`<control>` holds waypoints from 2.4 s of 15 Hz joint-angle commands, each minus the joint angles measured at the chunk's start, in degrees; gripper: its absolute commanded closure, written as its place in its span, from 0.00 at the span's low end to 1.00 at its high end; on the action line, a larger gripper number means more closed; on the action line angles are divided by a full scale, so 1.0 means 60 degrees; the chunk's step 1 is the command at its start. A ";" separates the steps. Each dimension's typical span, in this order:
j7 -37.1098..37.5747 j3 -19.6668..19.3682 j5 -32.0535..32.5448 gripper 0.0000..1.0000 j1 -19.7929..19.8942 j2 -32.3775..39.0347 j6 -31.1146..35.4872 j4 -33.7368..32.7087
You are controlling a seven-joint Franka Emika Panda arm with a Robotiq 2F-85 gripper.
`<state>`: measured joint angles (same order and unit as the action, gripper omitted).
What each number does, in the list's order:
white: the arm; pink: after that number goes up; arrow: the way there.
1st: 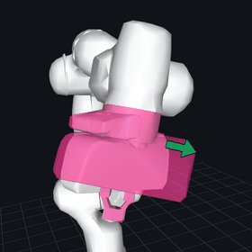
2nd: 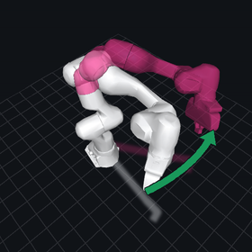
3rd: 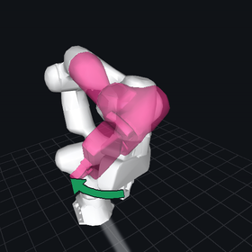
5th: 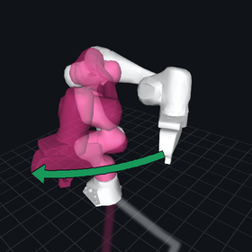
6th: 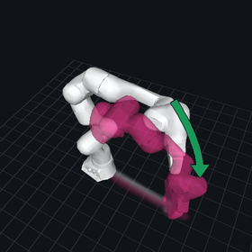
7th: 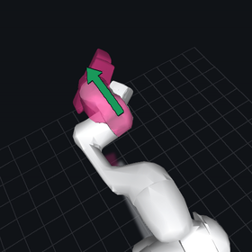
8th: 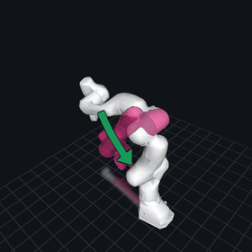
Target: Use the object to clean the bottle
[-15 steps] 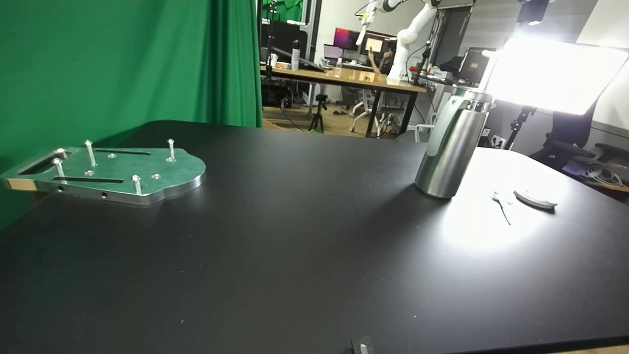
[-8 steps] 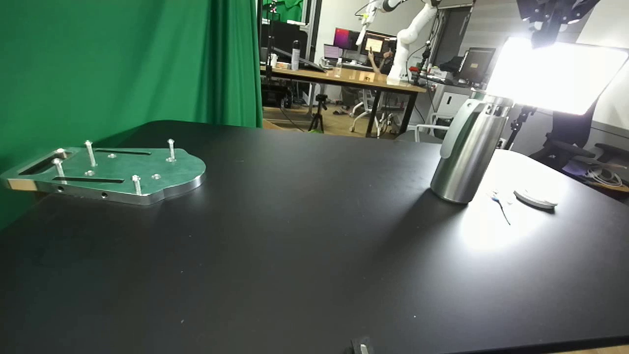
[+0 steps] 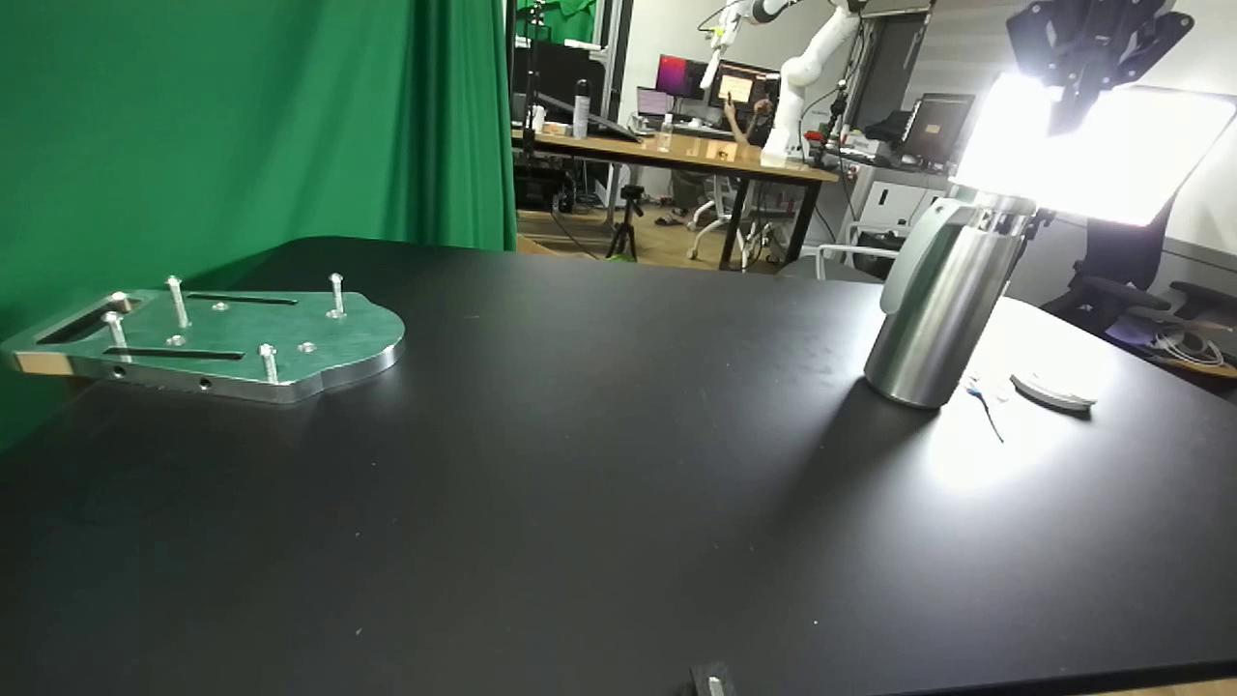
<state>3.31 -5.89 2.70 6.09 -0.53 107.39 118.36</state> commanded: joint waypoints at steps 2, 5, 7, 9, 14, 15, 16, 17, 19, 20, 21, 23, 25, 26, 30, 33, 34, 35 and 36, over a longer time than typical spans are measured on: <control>-0.0073 0.0031 0.0033 0.96 -0.0043 -0.0068 -0.0387 -0.0318; -0.0136 0.0132 0.0138 0.96 -0.0142 -0.0445 -0.0658 -0.0327; -0.0170 0.0229 0.0260 0.96 -0.0228 -0.0806 -0.0826 -0.0287; -0.0215 0.0335 0.0356 0.96 -0.0313 -0.1177 -0.0988 -0.0264; -0.0389 0.0558 0.0481 0.96 -0.0488 -0.1951 -0.1359 -0.0321; -0.0428 0.0591 0.0491 0.96 -0.0516 -0.2086 -0.1366 -0.0317; -0.0452 0.0626 0.0506 0.96 -0.0540 -0.2207 -0.1397 -0.0335; -0.0473 0.0658 0.0529 0.96 -0.0561 -0.2330 -0.1437 -0.0351; -0.0507 0.0713 0.0584 0.96 -0.0593 -0.2533 -0.1458 -0.0364; -0.0522 0.0724 0.0598 0.96 -0.0599 -0.2596 -0.1457 -0.0373; -0.0545 0.0713 0.0584 0.96 -0.0596 -0.2616 -0.1446 -0.0385; -0.0609 0.0659 0.0537 0.96 -0.0564 -0.2585 -0.1411 -0.0375; -0.0679 0.0572 0.0478 0.96 -0.0517 -0.2481 -0.1330 -0.0358; -0.0695 0.0500 0.0423 0.96 -0.0478 -0.2402 -0.1263 -0.0349; -0.0950 0.0113 0.0042 0.96 -0.0300 -0.2040 -0.1137 -0.0379; -0.1222 -0.0154 -0.0341 0.96 -0.0150 -0.1852 -0.1016 -0.0338; -0.1282 -0.0229 -0.0428 0.96 -0.0096 -0.1762 -0.0968 -0.0326; -0.1350 -0.0291 -0.0494 0.96 -0.0047 -0.1675 -0.0946 -0.0325; -0.1395 -0.0338 -0.0545 0.96 -0.0003 -0.1606 -0.0904 -0.0307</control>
<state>-3.84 -6.93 0.94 5.39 -11.34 101.58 117.12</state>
